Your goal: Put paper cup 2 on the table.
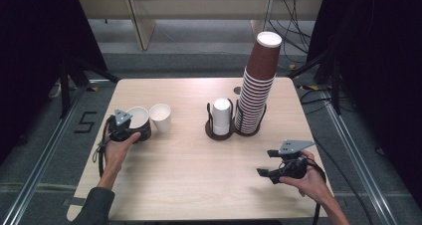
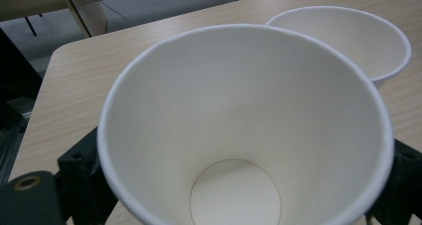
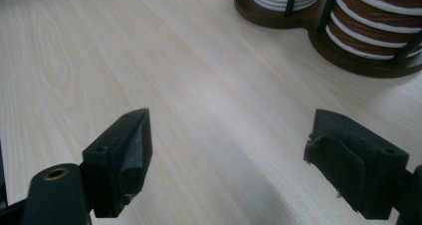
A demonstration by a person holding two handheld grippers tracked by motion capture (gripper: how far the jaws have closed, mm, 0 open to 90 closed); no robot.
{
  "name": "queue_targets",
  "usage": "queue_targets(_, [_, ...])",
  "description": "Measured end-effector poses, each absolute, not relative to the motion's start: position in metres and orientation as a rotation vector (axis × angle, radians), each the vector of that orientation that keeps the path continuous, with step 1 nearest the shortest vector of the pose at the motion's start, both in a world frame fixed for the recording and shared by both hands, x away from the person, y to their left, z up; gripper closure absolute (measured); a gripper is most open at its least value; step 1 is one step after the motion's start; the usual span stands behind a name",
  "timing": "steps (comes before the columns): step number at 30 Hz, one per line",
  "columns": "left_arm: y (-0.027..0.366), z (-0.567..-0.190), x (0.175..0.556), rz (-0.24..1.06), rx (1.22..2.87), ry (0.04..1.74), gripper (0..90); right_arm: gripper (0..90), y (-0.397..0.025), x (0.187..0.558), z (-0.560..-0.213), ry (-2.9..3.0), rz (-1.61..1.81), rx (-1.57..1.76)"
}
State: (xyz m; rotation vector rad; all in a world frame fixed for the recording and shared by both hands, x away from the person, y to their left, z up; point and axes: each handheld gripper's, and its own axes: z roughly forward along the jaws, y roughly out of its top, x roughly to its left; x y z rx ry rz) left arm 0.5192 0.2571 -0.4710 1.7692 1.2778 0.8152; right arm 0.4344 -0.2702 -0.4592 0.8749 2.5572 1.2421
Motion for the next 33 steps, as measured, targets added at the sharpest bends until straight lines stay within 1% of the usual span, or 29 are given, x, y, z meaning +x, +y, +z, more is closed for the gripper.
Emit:
queue_targets(6, [0.259,-0.473,0.517,0.81,1.763,1.269,8.6,18.4,-0.27,0.434,-0.459,2.563,1.246,0.88])
queue_targets(11, [0.26,-0.477,0.516,0.785,1.767,1.279,9.8,18.4,-0.27,0.434,-0.459,2.561,1.247,0.876])
queue_targets(22, [0.26,-0.481,0.511,0.782,1.789,1.277,10.9,18.4,-0.272,0.434,-0.458,2.562,1.244,0.858])
queue_targets(25, [0.262,-0.485,0.509,0.776,1.754,1.285,11.9,18.4,-0.272,0.433,-0.458,2.557,1.242,0.864])
queue_targets(33, [0.262,-0.486,0.507,0.753,1.777,1.299,12.9,18.4,-0.273,0.432,-0.459,2.567,1.24,0.882])
